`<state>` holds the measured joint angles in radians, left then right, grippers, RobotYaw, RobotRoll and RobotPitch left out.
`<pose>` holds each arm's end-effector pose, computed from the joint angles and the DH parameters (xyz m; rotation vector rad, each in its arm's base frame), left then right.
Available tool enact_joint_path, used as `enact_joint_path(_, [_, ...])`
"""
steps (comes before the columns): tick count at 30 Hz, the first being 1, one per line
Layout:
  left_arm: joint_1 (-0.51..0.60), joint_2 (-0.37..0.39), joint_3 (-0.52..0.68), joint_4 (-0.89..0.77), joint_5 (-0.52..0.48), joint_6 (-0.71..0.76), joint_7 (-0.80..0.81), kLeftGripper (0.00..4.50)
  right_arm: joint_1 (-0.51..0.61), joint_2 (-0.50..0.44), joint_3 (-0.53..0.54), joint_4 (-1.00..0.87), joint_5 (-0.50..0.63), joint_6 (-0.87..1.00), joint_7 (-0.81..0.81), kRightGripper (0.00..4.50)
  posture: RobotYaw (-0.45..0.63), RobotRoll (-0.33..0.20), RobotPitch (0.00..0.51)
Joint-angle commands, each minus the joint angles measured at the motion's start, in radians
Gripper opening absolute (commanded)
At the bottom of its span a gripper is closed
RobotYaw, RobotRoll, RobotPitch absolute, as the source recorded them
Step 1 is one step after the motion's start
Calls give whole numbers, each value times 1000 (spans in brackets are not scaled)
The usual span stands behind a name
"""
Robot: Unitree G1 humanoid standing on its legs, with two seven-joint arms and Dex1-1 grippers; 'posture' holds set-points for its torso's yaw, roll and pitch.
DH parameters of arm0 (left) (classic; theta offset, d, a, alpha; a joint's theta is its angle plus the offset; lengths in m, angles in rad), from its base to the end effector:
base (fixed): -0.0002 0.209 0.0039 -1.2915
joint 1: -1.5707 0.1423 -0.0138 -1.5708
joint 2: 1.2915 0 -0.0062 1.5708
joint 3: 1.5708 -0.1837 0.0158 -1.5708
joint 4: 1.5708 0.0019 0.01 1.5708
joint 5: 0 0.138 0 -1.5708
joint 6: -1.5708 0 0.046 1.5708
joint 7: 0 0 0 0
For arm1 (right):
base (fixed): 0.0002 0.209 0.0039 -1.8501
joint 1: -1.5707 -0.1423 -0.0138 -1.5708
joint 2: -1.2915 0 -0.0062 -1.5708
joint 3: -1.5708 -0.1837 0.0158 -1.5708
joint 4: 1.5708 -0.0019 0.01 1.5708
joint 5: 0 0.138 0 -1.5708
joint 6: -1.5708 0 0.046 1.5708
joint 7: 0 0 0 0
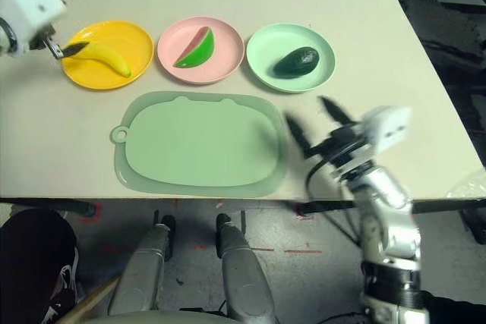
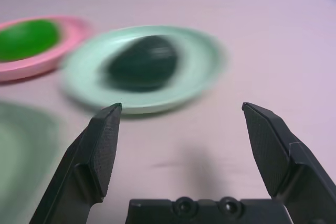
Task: Place the fruits into color-matched plates.
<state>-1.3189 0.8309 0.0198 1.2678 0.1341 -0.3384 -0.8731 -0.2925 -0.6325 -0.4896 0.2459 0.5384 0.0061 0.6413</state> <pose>0.3252 0.3234 0.2961 0.7395 -0.1142 -0.3905 0.2239 -0.3447 0.1555 -0.0596 -0.3321 0.1755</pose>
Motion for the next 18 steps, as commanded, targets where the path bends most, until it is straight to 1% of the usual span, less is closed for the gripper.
enact_joint_path(1, [105, 24, 131, -50, -152, 125, -43, 4494, -78, -90, -45, 278, -23, -85, 91, 4500, -111, 0, 374])
enact_joint_path(3, [160, 22, 201, -90, -229, 190, -38, 4494, -126, -125, -46, 412, -27, -120, 142, 4500, -120, 0, 374])
enact_joint_path(4, [207, 17, 250, -117, -279, 228, -24, 4494, -148, -143, -43, 491, -37, -148, 168, 4500, -122, 0, 377])
enact_joint_path(6, [328, -3, 338, -206, -371, 297, 8, 4494, -188, -173, -39, 640, -60, -212, 210, 4500, -125, 0, 380])
enact_joint_path(9, [505, -48, 439, -390, -470, 389, 97, 4494, -246, -195, -33, 777, -80, -269, 247, 4500, -122, 0, 384])
enact_joint_path(12, [656, -90, 523, -551, -531, 446, 217, 4494, -309, -208, -36, 870, -88, -287, 282, 4500, -110, 0, 384])
enact_joint_path(15, [769, -135, 591, -670, -584, 493, 322, 4494, -344, -219, -51, 930, -82, -287, 309, 4500, -98, 0, 378])
enact_joint_path(18, [871, -171, 611, -776, -602, 519, 374, 4494, -349, -227, -67, 957, -74, -294, 316, 4500, -91, 0, 381])
